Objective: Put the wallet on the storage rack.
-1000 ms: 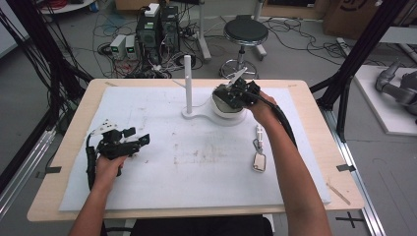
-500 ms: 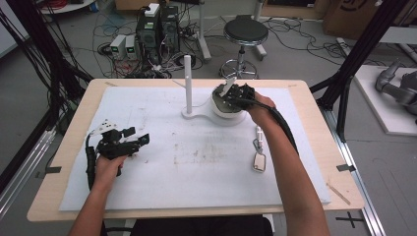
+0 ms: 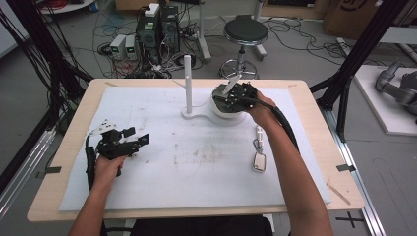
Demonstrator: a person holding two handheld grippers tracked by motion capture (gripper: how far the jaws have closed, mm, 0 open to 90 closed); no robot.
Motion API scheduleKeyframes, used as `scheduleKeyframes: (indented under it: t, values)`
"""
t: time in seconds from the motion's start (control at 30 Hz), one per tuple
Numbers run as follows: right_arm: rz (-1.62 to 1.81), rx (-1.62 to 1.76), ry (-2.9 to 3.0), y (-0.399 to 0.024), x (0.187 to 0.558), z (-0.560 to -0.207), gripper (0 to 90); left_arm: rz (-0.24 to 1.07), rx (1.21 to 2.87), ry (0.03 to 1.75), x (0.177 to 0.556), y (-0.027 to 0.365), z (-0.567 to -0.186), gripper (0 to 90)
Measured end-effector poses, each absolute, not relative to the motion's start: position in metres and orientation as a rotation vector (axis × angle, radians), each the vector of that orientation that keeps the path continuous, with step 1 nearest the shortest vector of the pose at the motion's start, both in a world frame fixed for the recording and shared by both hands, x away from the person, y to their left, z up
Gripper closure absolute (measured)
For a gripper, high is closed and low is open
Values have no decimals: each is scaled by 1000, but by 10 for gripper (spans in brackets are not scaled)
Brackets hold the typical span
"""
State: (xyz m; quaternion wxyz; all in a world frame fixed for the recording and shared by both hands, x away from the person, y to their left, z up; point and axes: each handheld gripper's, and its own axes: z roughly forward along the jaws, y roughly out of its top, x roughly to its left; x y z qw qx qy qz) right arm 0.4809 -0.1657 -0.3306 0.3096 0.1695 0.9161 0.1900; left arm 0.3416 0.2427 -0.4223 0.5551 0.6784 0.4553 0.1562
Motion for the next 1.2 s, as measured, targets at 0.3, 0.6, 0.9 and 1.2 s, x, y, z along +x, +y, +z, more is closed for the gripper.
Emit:
scheduleKeyframes:
  t: [0.3, 0.6, 0.9, 1.2]
  values:
    - [792, 643, 2345, -211, 462, -314, 484, 375, 1599, 1072, 341, 242, -421, 212]
    - [950, 864, 2209, -264, 424, -323, 293, 437, 1628, 1061, 346, 244, -410, 155]
    - [1105, 1079, 2125, -302, 392, -348, 218, 517, 1633, 987, 349, 246, -408, 176]
    - [1118, 1102, 2136, -302, 375, -380, 209, 498, 1569, 1046, 347, 251, -408, 168]
